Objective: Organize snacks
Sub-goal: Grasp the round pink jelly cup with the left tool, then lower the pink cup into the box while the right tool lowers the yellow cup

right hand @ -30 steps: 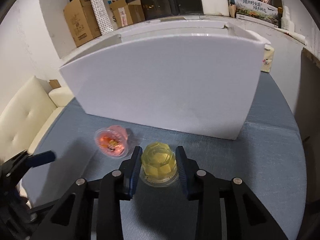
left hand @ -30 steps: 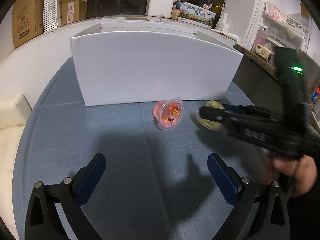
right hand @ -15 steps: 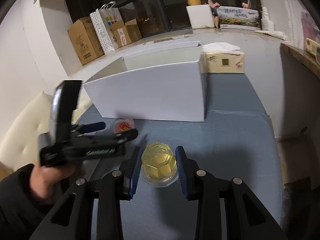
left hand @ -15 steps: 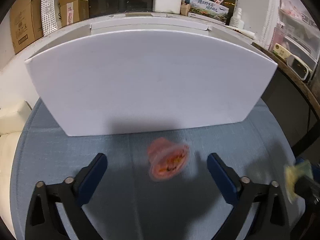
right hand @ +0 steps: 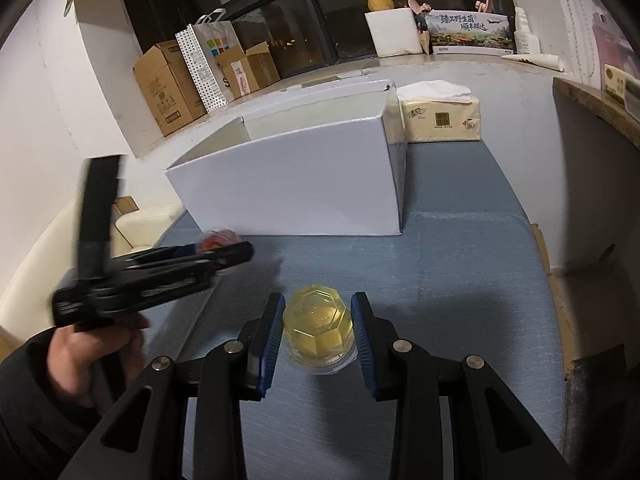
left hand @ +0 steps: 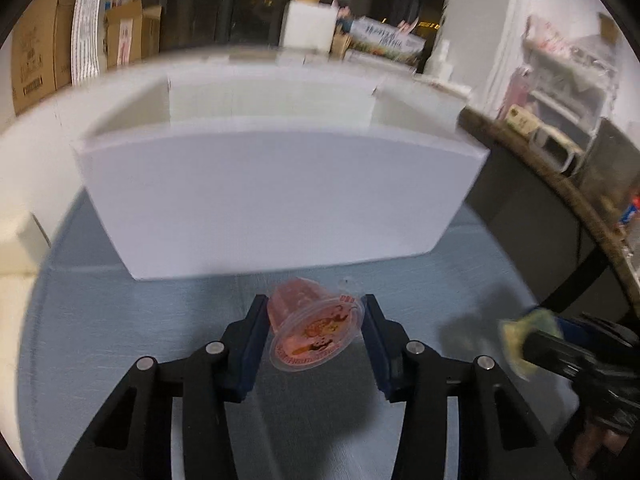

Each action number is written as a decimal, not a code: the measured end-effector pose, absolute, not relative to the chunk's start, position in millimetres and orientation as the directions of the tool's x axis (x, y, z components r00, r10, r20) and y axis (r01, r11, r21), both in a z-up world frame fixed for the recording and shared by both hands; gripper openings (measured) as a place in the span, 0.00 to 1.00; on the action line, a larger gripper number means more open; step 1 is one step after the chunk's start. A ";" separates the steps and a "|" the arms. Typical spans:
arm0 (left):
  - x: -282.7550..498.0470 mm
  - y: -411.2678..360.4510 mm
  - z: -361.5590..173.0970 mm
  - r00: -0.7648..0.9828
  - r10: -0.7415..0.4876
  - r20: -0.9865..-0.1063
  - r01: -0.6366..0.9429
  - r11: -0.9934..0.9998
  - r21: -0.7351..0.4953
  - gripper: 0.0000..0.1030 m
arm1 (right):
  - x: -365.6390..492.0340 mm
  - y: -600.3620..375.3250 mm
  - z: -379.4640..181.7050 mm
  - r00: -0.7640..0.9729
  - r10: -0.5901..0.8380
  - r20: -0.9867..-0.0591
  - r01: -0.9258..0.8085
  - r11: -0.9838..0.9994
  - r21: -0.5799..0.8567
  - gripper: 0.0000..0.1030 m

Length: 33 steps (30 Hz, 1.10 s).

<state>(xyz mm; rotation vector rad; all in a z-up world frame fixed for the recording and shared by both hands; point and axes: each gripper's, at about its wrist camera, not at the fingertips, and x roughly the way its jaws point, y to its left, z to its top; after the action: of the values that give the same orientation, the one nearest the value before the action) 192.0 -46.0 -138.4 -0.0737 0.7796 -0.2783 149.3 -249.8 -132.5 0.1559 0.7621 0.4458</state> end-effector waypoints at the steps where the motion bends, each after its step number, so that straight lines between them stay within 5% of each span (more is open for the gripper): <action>1: 186.1 -44.1 -131.5 0.687 -0.282 -0.670 0.229 0.959 -0.169 0.49 | 151.3 -248.9 -129.8 0.639 0.447 -0.626 -0.335 0.894 0.297 0.36; 12: 221.3 -4.5 -34.2 0.803 -0.273 -0.529 0.222 0.962 -0.159 0.49 | 209.6 -221.5 -47.9 0.706 0.489 -0.512 -0.398 0.872 0.284 0.36; 23: 313.2 15.3 -45.4 0.766 -0.210 -0.608 0.167 0.978 -0.126 0.50 | 305.7 -197.4 -35.0 0.690 0.450 -0.567 -0.374 0.892 0.252 0.36; 25: 322.5 15.6 -54.1 0.746 -0.189 -0.639 0.148 0.982 -0.118 0.77 | 313.5 -196.0 -45.6 0.688 0.417 -0.594 -0.351 0.907 0.232 0.37; 26: 325.1 15.9 -58.5 0.734 -0.190 -0.652 0.142 0.982 -0.126 1.00 | 317.1 -195.8 -51.3 0.684 0.396 -0.613 -0.332 0.917 0.221 0.38; 27: 324.7 16.2 -60.9 0.735 -0.183 -0.653 0.137 0.983 -0.122 1.00 | 319.3 -196.6 -56.3 0.682 0.371 -0.631 -0.308 0.927 0.213 0.53; 28: 324.8 16.4 -63.2 0.732 -0.167 -0.660 0.129 0.986 -0.106 1.00 | 320.4 -199.7 -60.8 0.682 0.356 -0.639 -0.281 0.934 0.220 0.79; 29: 323.7 16.1 -65.7 0.728 -0.155 -0.668 0.125 0.988 -0.093 1.00 | 318.8 -204.0 -62.8 0.688 0.361 -0.629 -0.268 0.932 0.242 0.87; 33: 310.6 16.4 -66.0 0.737 -0.145 -0.661 0.129 0.989 -0.073 1.00 | 310.6 -215.9 -58.9 0.707 0.360 -0.609 -0.239 0.932 0.273 0.89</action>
<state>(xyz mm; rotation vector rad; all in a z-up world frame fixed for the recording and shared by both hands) 310.6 16.4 -66.0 -0.0228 0.7273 -0.1502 310.6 -215.9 -58.9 0.1789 0.7122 0.3343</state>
